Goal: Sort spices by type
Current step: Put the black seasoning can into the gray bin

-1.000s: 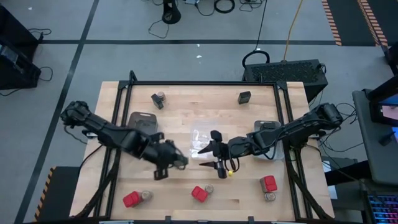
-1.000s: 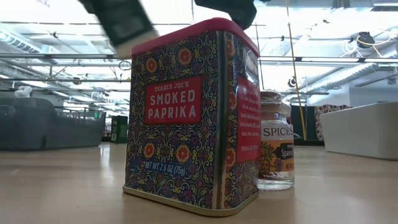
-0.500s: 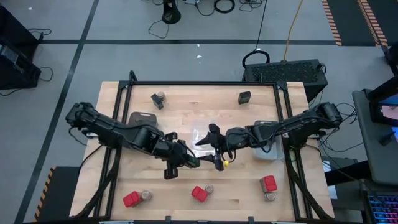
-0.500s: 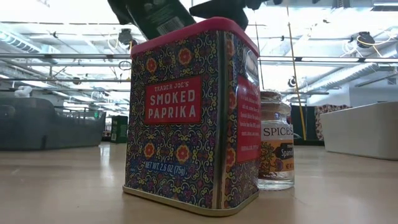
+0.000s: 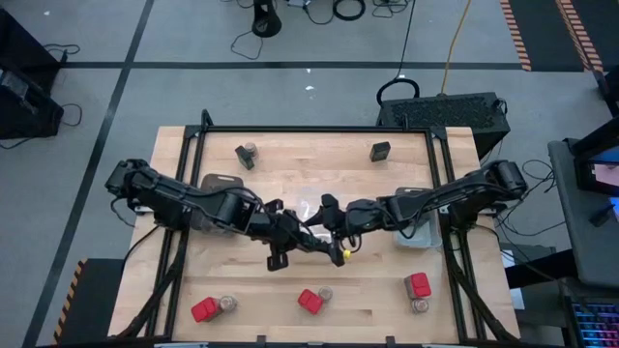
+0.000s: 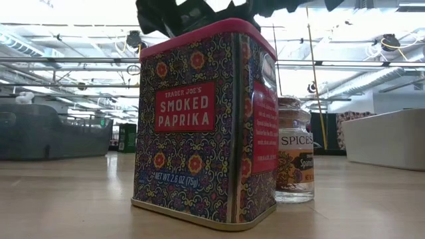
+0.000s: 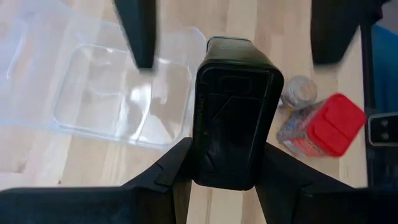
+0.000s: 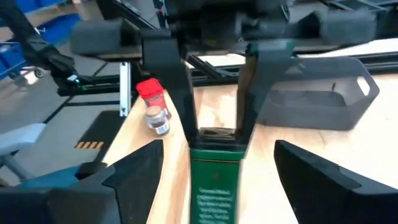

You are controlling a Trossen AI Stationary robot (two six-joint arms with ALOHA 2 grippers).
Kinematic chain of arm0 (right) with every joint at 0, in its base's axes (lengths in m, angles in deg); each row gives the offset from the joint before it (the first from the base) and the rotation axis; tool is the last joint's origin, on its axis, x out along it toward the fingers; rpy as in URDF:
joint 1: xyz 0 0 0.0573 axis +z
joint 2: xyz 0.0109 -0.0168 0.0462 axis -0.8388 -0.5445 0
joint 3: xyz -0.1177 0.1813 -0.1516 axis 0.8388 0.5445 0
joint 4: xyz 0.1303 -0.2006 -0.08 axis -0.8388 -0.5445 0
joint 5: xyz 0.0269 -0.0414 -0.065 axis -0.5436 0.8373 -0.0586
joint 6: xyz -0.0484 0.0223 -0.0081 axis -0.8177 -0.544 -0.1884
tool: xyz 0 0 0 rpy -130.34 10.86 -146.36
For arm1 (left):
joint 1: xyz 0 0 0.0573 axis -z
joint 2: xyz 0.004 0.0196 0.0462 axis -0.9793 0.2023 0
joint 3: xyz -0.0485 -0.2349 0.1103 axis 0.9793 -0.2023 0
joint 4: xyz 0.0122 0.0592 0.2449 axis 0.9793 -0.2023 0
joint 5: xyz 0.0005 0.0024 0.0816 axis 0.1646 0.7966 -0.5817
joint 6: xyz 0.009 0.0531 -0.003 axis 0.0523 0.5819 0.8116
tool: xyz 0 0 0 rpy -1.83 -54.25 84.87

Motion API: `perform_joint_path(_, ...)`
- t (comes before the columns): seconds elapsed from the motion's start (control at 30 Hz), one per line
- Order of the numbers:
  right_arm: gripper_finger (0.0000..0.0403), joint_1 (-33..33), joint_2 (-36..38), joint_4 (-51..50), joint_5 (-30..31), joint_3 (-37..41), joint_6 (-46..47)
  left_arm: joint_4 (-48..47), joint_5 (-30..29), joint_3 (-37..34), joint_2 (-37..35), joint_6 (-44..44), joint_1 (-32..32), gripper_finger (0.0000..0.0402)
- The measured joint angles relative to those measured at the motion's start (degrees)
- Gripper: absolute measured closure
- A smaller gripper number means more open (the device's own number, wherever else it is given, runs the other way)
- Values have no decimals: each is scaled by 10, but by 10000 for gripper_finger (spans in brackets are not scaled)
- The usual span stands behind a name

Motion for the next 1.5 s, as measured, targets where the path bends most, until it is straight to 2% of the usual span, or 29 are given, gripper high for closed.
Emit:
perform_joint_path(0.5,118,-10,-20,26,4,0,-15,11,15,0,0,0,-20,259)
perform_joint_path(0.63,144,-12,-20,23,4,0,-15,12,15,0,0,0,-20,259)
perform_joint_path(0.8,196,-12,-20,23,4,0,-25,13,14,0,0,-1,-21,258)
perform_joint_path(1.1,296,-12,-20,29,3,0,-50,13,11,0,0,0,-21,218)
perform_joint_path(1.3,297,-18,-14,16,-3,0,-53,12,10,0,0,36,-20,203)
perform_joint_path(1.5,290,-31,56,-86,3,0,-61,-23,-6,-1,-25,77,-20,201)
